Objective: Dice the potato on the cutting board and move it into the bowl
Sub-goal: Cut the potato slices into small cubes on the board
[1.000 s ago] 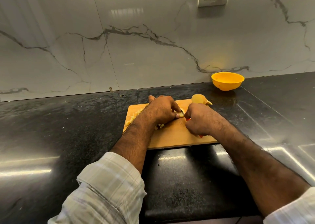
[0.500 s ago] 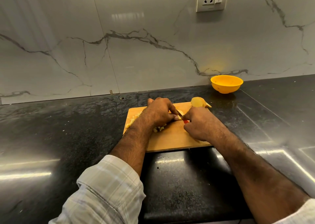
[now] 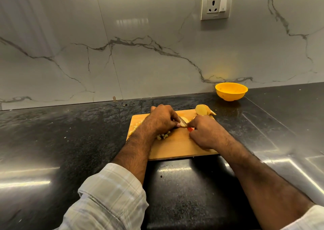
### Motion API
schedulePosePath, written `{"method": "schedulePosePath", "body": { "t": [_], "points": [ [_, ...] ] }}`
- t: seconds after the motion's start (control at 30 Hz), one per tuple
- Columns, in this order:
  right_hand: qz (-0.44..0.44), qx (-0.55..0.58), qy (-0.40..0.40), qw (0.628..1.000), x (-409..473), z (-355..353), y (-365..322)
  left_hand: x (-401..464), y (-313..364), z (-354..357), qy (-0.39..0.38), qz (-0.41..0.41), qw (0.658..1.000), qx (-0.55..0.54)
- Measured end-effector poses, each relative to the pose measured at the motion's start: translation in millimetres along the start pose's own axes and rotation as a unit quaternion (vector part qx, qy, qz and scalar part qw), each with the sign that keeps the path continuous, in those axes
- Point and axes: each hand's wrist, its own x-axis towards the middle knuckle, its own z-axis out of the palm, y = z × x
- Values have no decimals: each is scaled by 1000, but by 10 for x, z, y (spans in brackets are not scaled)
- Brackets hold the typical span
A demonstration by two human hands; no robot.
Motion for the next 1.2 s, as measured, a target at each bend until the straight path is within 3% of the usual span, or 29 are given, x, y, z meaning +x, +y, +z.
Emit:
{"method": "schedulePosePath", "body": {
  "t": [0.17, 0.8, 1.07, 1.2],
  "points": [
    [-33, -2, 23, 999, -4, 12, -36, -9, -18, -31, -4, 10, 1000, 5],
    [-11, -37, -35, 999, 54, 28, -108, -18, -23, -59, -33, 5, 999, -11],
    [-11, 23, -35, 999, 32, -12, -26, -40, -14, -41, -18, 7, 1000, 0],
    [-37, 36, 35, 998, -15, -42, 62, -44, -16, 3, 18, 14, 999, -31]
  ]
}}
